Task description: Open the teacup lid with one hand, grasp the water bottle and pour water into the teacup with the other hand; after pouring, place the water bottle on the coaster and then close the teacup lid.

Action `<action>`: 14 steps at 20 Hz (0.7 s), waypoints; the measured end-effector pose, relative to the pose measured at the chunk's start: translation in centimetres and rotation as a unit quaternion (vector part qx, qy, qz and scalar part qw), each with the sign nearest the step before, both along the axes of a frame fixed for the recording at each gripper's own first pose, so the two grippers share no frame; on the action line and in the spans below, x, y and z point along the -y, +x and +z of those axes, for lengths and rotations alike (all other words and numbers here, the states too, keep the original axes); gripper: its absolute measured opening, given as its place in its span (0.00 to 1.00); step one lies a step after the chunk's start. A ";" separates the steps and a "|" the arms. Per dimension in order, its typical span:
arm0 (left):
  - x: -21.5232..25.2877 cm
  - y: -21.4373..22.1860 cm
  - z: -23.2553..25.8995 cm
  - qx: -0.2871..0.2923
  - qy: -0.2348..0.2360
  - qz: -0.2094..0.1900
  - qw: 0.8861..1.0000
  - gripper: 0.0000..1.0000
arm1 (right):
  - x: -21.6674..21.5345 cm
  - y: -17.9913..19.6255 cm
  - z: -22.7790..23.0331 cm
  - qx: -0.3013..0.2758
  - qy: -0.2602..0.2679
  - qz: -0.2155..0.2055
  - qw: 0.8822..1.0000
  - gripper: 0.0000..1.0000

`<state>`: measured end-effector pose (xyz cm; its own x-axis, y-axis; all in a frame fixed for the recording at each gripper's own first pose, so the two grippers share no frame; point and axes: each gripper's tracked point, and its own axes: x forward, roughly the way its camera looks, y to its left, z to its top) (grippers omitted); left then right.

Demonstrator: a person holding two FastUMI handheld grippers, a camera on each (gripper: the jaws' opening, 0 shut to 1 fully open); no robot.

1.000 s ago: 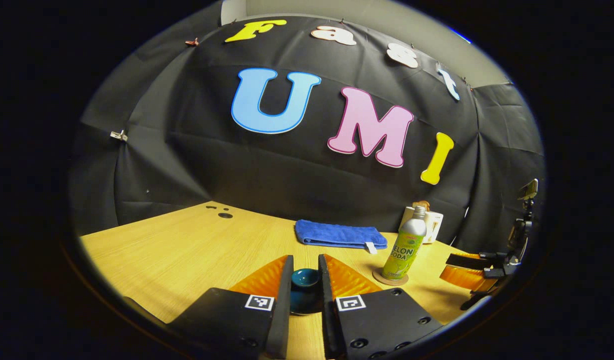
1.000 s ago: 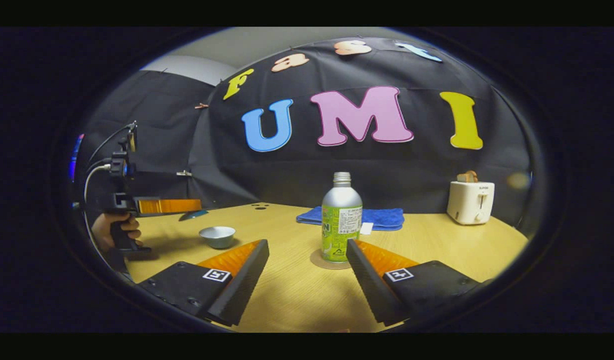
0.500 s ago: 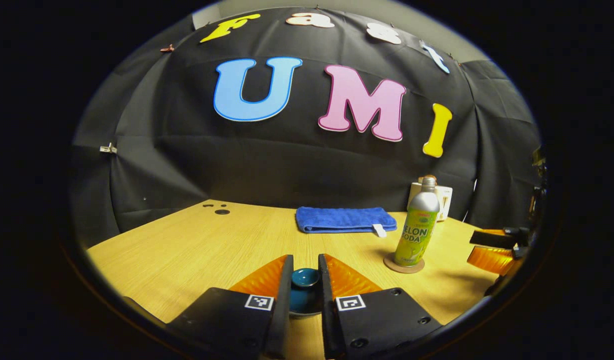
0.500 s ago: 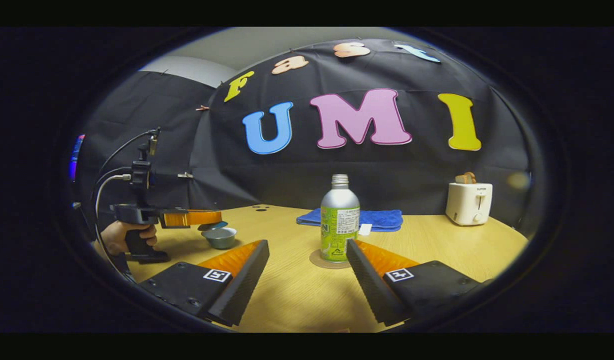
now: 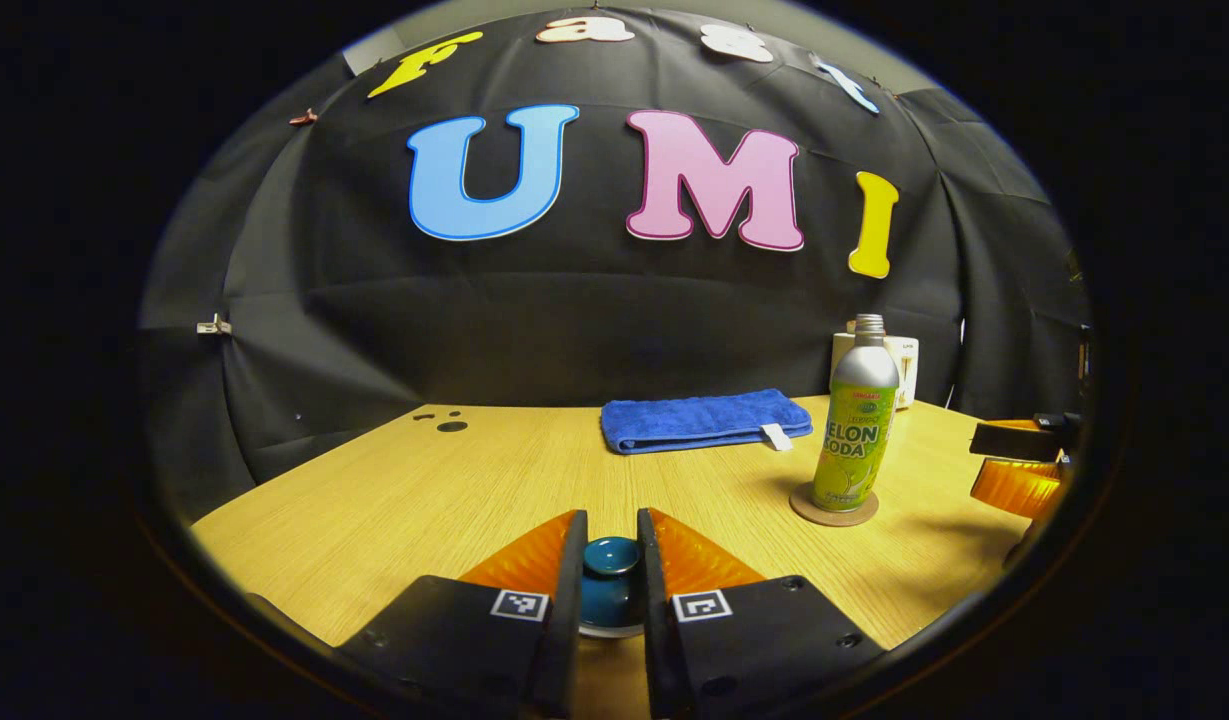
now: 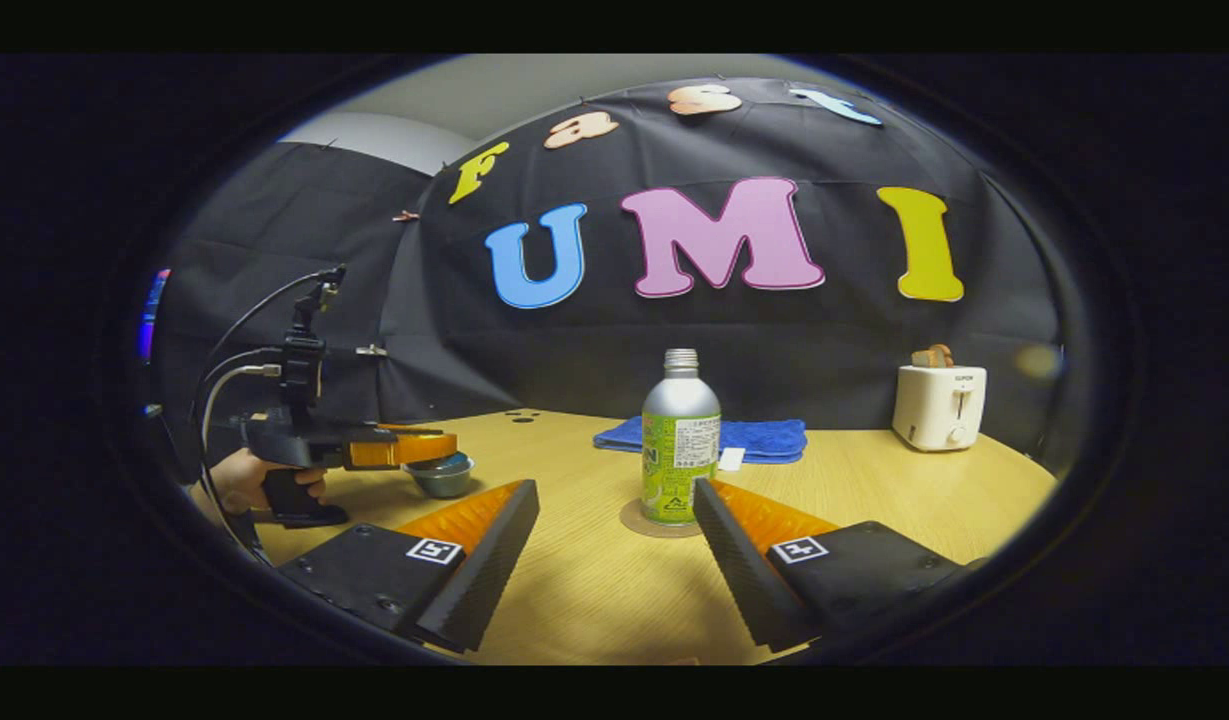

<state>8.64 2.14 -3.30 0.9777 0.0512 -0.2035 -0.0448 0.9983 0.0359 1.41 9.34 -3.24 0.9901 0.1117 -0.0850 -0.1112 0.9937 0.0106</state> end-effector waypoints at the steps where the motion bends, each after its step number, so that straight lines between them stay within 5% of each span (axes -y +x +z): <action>1: 0.0 0.0 -0.1 -0.004 0.004 0.002 1.000 0.31 | 0.0 -0.1 0.0 0.000 0.000 0.000 1.000 0.96; 14: 0.1 0.3 -0.6 -0.019 0.016 0.001 1.000 0.35 | 0.1 0.0 0.0 -0.001 0.000 0.000 1.000 0.96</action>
<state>8.93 2.08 -3.91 0.9691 0.0598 -0.2392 -0.0445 0.9966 0.0691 1.41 9.25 -3.28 0.9900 0.1119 -0.0863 -0.1114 0.9937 0.0113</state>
